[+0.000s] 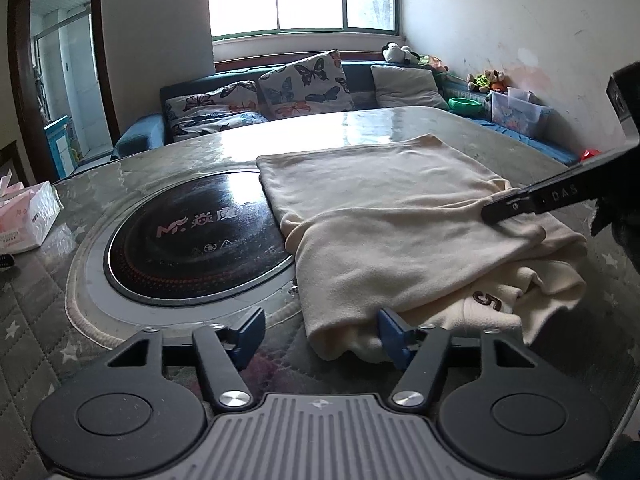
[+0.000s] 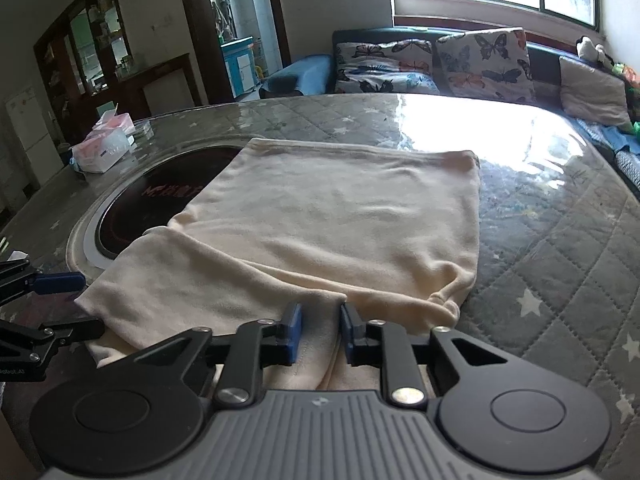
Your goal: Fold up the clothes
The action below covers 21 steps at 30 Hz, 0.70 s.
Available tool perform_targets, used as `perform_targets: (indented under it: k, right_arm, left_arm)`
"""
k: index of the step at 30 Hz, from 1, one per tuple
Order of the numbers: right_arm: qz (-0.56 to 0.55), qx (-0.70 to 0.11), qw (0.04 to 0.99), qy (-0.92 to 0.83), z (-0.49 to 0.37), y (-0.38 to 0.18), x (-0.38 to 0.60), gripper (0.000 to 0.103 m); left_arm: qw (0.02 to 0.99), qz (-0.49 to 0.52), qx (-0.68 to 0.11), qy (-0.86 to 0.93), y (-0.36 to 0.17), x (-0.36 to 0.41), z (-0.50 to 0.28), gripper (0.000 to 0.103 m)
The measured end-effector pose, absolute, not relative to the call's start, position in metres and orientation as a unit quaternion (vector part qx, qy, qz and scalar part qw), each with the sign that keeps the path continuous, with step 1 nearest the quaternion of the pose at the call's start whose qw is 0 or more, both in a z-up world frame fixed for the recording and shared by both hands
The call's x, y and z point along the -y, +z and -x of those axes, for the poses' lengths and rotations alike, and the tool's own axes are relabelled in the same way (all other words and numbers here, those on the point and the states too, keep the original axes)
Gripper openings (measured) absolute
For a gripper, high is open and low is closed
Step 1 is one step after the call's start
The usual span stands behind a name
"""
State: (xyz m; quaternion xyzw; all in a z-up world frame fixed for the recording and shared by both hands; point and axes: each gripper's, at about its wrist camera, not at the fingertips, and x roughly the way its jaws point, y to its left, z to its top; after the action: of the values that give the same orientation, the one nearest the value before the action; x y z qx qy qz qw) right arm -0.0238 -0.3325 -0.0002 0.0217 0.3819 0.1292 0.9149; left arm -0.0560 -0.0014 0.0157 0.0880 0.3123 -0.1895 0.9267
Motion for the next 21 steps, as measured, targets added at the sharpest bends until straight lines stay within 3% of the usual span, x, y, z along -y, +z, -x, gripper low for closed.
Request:
perform_targets:
  k: [2, 7, 10, 12, 17, 21]
  right_arm:
    - [-0.024, -0.377, 0.917, 0.131, 0.026, 0.002, 0.333, 0.007]
    - [-0.011, -0.345, 0.930, 0.126, 0.037, 0.021, 0.332, 0.005]
    - [0.010, -0.324, 0.939, 0.111, 0.046, 0.037, 0.330, 0.005]
    - [0.026, -0.316, 0.943, 0.101, 0.050, 0.046, 0.330, 0.005]
    - [0.028, -0.351, 0.932, 0.088, 0.043, 0.028, 0.333, 0.005]
    - [0.015, -0.381, 0.921, 0.080, 0.038, 0.008, 0.339, 0.010]
  left_arm:
    - [0.927, -0.090, -0.310, -0.191, 0.016, 0.003, 0.057, 0.060]
    - [0.927, -0.104, -0.302, -0.194, 0.016, 0.004, 0.061, 0.057]
    - [0.927, -0.110, -0.299, -0.199, 0.016, 0.004, 0.063, 0.050]
    - [0.925, -0.110, -0.299, -0.205, 0.015, 0.004, 0.063, 0.039]
    - [0.925, -0.113, -0.302, -0.202, 0.015, 0.004, 0.062, 0.026]
    - [0.924, -0.117, -0.310, -0.192, 0.014, -0.003, 0.062, 0.025]
